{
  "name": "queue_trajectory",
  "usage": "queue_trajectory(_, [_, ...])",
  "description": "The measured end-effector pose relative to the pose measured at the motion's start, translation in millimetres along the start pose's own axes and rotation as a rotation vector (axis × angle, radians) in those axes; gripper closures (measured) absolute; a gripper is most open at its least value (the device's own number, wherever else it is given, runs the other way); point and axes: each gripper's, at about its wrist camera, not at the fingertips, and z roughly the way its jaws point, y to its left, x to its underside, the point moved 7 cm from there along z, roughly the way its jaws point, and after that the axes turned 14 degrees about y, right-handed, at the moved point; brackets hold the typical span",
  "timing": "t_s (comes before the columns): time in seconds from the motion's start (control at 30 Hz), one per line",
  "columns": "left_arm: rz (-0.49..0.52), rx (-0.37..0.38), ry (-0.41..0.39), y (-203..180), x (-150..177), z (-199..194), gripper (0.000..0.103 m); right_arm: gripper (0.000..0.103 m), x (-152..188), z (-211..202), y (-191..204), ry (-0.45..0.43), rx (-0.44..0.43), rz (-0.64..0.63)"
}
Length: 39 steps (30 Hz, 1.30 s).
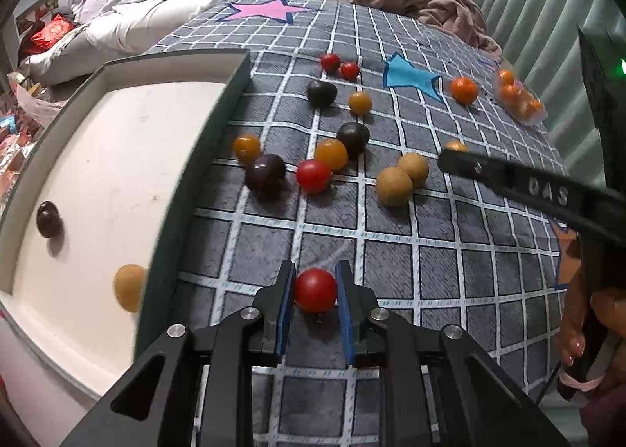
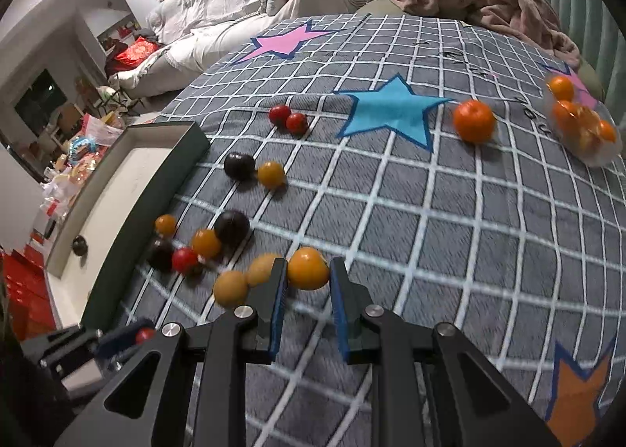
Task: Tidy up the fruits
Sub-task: 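Carry both tomatoes into the white tray and open both grippers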
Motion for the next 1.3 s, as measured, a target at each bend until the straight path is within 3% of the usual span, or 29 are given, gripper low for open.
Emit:
queue_trajectory(0.33, [-0.017,0.012,-0.057,19,-1,-34,0.080,0.079,13,-19,22,-0.010,-0.023,-0.016])
queue_trajectory(0.67, [-0.095,-0.024,-0.105,76,4,-55,0.080,0.079,10,-27,77,-0.019,-0.036,-0.106])
queue_trajectory(1.3, [-0.256,-0.150,-0.078,199,19,-42,0.080,0.079,8,22,212,0.078,-0.077,-0.306])
